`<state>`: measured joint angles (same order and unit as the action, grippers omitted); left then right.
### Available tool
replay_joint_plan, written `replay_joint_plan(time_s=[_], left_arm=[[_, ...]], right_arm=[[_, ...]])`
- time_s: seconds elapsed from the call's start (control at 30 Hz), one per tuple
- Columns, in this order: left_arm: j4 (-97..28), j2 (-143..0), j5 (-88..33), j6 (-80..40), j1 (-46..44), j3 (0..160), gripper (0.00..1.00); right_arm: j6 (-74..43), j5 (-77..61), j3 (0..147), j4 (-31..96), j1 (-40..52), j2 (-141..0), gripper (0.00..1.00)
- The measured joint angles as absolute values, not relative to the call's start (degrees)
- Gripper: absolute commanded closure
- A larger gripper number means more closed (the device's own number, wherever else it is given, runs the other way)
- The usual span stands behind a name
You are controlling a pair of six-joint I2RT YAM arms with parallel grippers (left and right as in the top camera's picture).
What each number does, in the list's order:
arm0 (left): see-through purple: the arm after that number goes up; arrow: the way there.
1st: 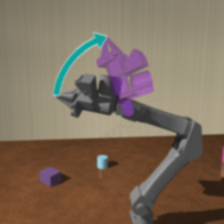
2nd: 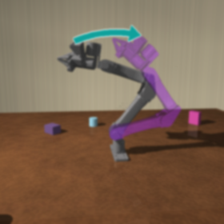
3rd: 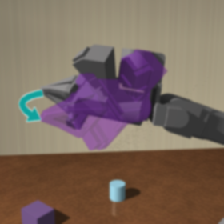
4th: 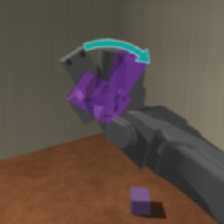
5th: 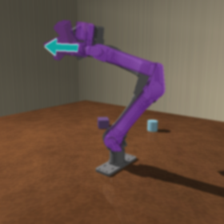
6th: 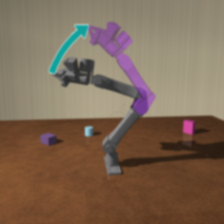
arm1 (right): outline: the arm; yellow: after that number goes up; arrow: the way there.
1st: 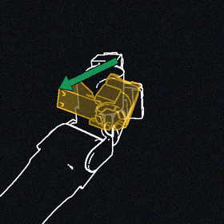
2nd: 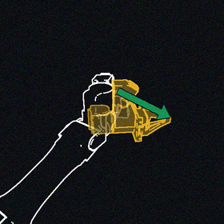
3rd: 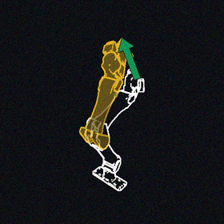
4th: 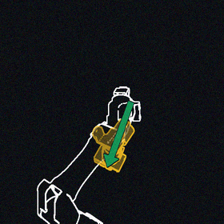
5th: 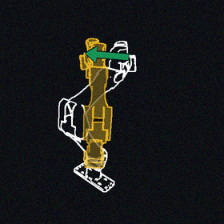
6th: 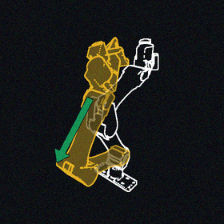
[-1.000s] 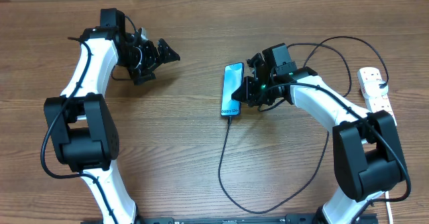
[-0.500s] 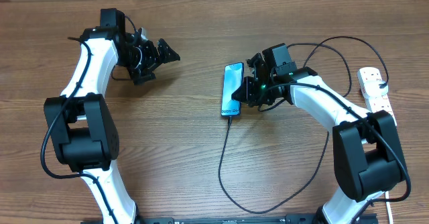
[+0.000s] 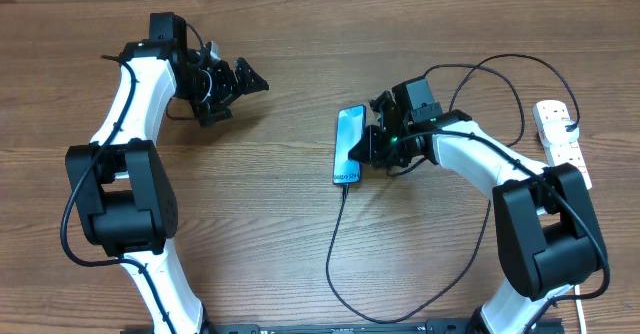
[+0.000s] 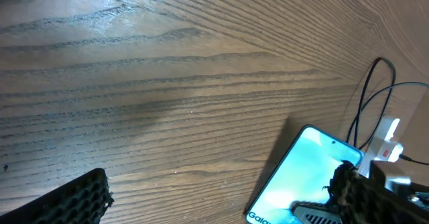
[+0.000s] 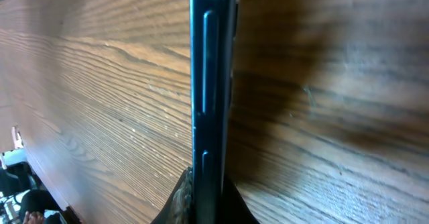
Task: Plug charger to phone and switch on socket
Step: 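Lower the phone flat onto the table with the right gripper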
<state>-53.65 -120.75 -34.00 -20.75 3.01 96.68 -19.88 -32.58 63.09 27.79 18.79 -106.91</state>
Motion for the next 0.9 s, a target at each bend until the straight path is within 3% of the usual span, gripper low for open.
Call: replay_joint_plan(time_s=[0.77, 0.9], left_arm=[[-53.65, -120.75, -34.00, -20.75, 3.01, 96.68, 0.00], [-53.65, -120.75, -34.00, -20.75, 3.01, 96.68, 0.00]], right_arm=[[-19.68, -32.10, 63.05, 26.74, 18.79, -106.91, 0.89], [-19.57, -32.05, 63.05, 26.57, 18.81, -106.91, 0.78]])
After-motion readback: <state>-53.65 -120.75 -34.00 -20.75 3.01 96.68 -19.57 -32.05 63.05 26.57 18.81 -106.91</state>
